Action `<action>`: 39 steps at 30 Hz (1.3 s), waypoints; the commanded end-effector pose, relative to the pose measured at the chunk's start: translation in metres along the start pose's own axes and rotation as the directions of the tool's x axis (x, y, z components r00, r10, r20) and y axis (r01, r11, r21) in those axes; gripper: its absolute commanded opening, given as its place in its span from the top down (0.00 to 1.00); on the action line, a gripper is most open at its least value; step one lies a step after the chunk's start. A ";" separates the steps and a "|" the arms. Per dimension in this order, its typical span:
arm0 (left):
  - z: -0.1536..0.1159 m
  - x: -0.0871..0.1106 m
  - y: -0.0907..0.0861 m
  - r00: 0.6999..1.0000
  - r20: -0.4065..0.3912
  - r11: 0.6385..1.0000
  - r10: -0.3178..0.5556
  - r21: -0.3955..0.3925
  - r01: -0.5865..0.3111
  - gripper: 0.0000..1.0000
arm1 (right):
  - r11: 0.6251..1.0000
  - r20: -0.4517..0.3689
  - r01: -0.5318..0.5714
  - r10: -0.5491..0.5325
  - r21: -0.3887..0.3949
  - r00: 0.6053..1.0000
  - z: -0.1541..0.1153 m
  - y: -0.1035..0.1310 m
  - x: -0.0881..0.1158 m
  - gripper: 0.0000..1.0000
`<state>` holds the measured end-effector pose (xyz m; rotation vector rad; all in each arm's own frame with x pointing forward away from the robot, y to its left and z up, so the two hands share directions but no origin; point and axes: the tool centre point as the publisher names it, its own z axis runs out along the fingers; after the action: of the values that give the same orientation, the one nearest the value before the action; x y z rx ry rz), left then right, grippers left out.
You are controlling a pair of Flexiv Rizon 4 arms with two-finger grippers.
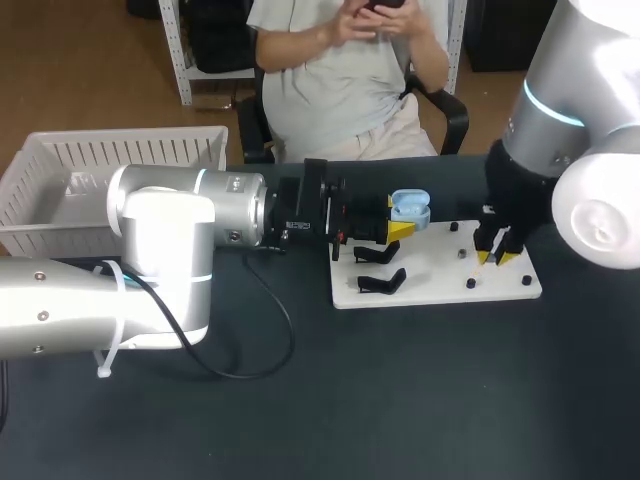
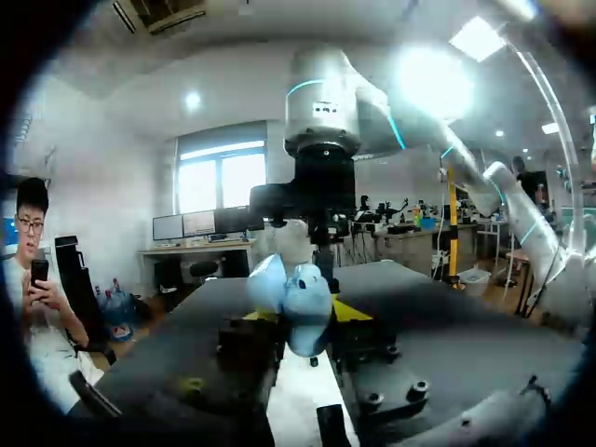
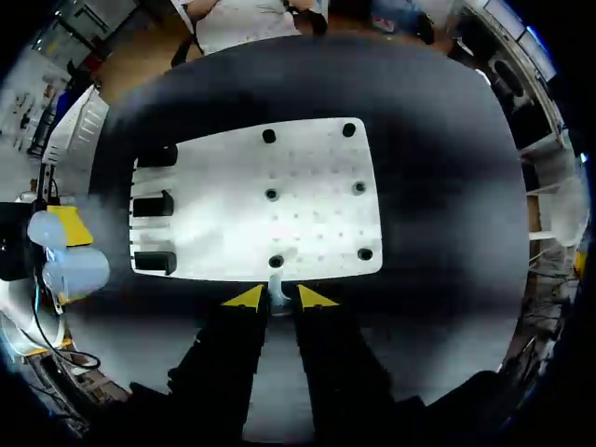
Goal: Pick up each earbud case from the left stands, insert the matching earbuds, close the lid, and place the case in the box.
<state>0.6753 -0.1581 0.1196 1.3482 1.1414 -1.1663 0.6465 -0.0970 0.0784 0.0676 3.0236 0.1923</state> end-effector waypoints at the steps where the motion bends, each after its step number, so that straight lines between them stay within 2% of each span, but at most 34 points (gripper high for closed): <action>1: 0.000 0.000 -0.001 1.000 -0.001 1.000 0.001 -0.005 -0.001 1.00 | 1.000 0.046 -0.017 0.016 0.024 0.999 -0.027 0.004 0.009 1.00; 7: 0.000 0.000 -0.001 1.000 -0.001 1.000 0.001 -0.005 -0.001 1.00 | 0.997 0.042 -0.044 0.041 0.068 0.998 -0.062 0.014 0.009 1.00; 11: 0.000 0.000 -0.001 1.000 -0.001 1.000 0.001 -0.005 -0.001 1.00 | 0.996 0.050 -0.048 0.044 0.069 0.998 -0.095 0.027 0.009 1.00; 14: 0.000 0.000 -0.001 1.000 -0.001 1.000 0.001 -0.005 -0.001 1.00 | 0.995 0.058 -0.026 0.021 0.092 0.998 -0.110 0.039 0.011 1.00; 21: 0.000 0.000 -0.001 1.000 -0.001 1.000 0.001 -0.005 -0.001 1.00 | 0.988 0.041 0.056 -0.062 0.145 0.997 -0.109 0.077 0.012 1.00; 25: 0.000 0.000 -0.001 1.000 -0.001 1.000 0.001 -0.005 -0.001 1.00 | 0.987 0.033 0.066 -0.071 0.145 0.997 -0.107 0.092 0.009 1.00; 39: 0.000 0.000 -0.001 1.000 -0.001 1.000 0.001 -0.005 -0.001 1.00 | 0.987 0.033 0.066 -0.071 0.145 0.997 -0.107 0.092 0.009 1.00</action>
<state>0.6753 -0.1581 0.1196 1.3483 1.1415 -1.1662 0.6307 -0.0174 0.1949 -0.0219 2.9954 -0.0326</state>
